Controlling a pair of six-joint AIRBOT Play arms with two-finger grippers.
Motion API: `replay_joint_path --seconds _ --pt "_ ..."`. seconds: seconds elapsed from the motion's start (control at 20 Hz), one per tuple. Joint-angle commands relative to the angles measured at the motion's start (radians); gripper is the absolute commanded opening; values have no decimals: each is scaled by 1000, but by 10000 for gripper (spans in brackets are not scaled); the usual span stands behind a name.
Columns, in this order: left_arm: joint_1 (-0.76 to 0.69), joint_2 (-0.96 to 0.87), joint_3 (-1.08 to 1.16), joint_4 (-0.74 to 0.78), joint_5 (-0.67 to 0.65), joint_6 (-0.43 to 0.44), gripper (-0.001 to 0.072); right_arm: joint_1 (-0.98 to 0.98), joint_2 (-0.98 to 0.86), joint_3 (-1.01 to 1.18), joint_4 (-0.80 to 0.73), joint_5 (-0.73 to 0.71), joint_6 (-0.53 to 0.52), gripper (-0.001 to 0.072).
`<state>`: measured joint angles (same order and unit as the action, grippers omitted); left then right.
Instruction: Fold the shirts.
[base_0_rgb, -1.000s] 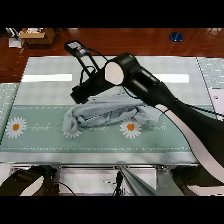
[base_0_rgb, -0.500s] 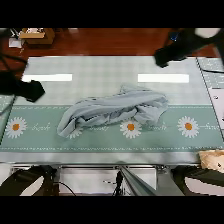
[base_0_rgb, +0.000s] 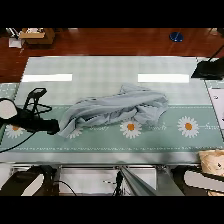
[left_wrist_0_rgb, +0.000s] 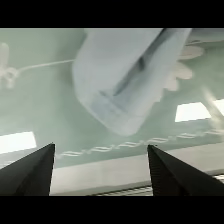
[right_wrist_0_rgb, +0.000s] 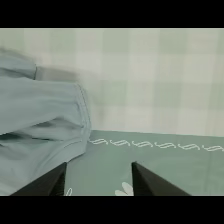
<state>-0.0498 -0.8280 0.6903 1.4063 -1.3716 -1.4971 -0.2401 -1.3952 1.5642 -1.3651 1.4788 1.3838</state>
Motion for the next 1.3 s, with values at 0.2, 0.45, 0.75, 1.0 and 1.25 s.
replay_joint_path --seconds 0.2,0.45,0.75,1.0,1.25 --pt "429 147 -258 -433 0 172 703 -38 1 -163 102 -69 -68 485" --pt "473 125 -371 -603 101 188 704 -38 0 -172 104 -87 -73 484" --pt "473 46 -371 -600 212 185 701 -38 0 -172 108 -92 -78 483" --pt "473 -48 -371 -602 253 188 701 -38 0 -172 108 -91 -78 483" --pt "472 -65 -371 -658 286 214 701 -38 0 -172 108 -90 -78 482"
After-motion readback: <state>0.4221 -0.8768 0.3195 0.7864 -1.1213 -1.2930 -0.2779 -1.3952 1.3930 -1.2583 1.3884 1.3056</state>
